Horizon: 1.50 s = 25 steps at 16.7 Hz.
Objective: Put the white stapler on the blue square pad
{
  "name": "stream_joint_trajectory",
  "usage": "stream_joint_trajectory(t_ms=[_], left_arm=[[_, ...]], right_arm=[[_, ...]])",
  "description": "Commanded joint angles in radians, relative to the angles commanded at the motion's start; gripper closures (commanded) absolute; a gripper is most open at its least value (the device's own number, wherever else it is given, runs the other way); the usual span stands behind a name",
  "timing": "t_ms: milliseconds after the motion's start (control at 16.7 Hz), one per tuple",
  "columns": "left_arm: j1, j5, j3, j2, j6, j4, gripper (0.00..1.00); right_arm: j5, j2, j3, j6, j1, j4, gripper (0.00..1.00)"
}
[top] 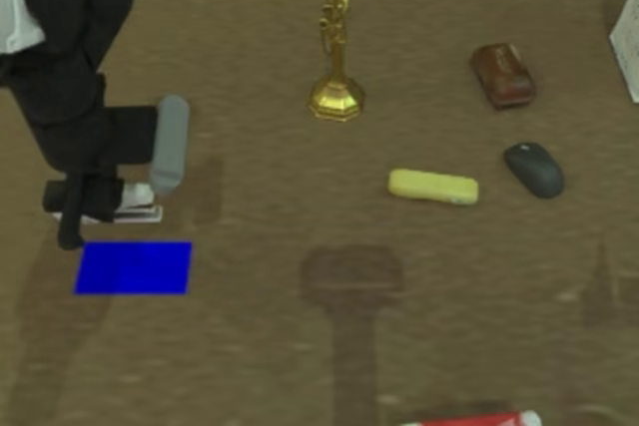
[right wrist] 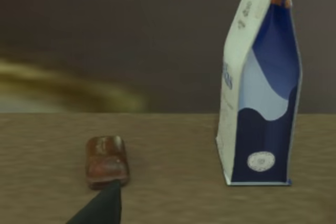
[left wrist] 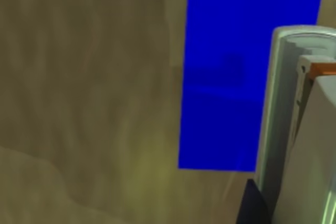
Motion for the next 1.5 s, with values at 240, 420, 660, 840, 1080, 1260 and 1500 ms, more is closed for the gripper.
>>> stream_joint_trajectory(t_ms=[240, 420, 660, 840, 1080, 1260, 1500], left_arm=[[0.002, 0.0, -0.115, 0.065, 0.006, 0.189, 1.0], [0.002, 0.0, -0.163, 0.094, 0.011, 0.258, 1.0], [0.002, 0.0, -0.165, 0.095, 0.011, 0.261, 1.0], [0.002, 0.0, -0.165, 0.095, 0.011, 0.261, 0.77], [0.002, 0.0, -0.165, 0.095, 0.011, 0.261, 0.47], [0.002, 0.0, -0.165, 0.095, 0.011, 0.261, 0.25], [0.002, 0.0, -0.165, 0.095, 0.011, 0.261, 0.0]], right_arm=[[0.0, 0.0, 0.0, 0.0, 0.0, 0.0, 0.0], [0.0, 0.0, 0.0, 0.0, 0.0, 0.0, 0.0], [0.0, 0.0, 0.0, 0.0, 0.0, 0.0, 0.0], [0.0, 0.0, 0.0, 0.0, 0.0, 0.0, 0.0], [0.0, 0.0, 0.0, 0.0, 0.0, 0.0, 0.0], [0.0, 0.0, 0.0, 0.0, 0.0, 0.0, 0.0], [0.0, 0.0, 0.0, 0.0, 0.0, 0.0, 0.0]])
